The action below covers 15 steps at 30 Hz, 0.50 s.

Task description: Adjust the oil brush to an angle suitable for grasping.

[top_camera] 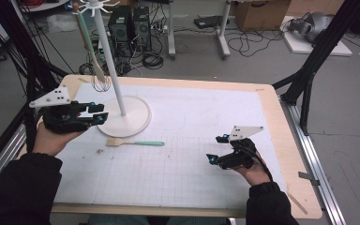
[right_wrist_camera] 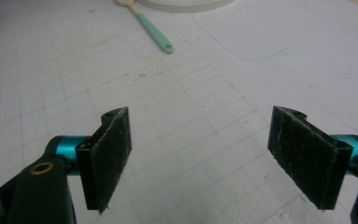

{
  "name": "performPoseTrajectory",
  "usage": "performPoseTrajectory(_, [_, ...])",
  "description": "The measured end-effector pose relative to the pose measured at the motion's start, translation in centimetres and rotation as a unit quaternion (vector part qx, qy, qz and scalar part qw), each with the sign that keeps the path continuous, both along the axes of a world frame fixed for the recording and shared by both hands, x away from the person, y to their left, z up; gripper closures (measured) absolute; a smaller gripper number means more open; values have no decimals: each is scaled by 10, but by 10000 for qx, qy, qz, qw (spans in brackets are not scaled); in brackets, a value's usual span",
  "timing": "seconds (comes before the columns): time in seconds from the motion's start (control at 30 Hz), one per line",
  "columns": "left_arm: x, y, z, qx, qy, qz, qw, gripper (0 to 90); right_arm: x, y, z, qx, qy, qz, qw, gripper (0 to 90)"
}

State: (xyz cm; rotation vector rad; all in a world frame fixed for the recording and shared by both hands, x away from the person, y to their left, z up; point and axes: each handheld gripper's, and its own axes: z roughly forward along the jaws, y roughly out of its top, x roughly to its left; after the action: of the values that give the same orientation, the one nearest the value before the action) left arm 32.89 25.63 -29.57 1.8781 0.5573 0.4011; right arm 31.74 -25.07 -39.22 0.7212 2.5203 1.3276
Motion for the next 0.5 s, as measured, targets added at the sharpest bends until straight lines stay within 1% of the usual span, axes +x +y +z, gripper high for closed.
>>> performPoseTrajectory(0.13, [3,-3,-11,93,26,-118,9999,604,0,0,0,-4,-14,-1,10000,205])
performPoseTrajectory(0.23, [5,-6,-20,145,108,-249,9995,605,0,0,0,-7,0,3,10000,205])
performPoseTrajectory(0.37, [10,-12,-32,302,254,-454,9982,605,0,0,-1,-36,1,20,10000,205])
performPoseTrajectory(0.43, [12,-15,-37,310,297,-545,9976,604,0,1,-1,-38,9,24,10000,205])
performPoseTrajectory(0.47, [14,-16,-39,377,339,-610,9968,605,0,1,-1,-36,14,24,10000,205])
performPoseTrajectory(0.5, [14,-18,-41,394,372,-625,9966,604,0,1,-1,-40,22,30,10000,205])
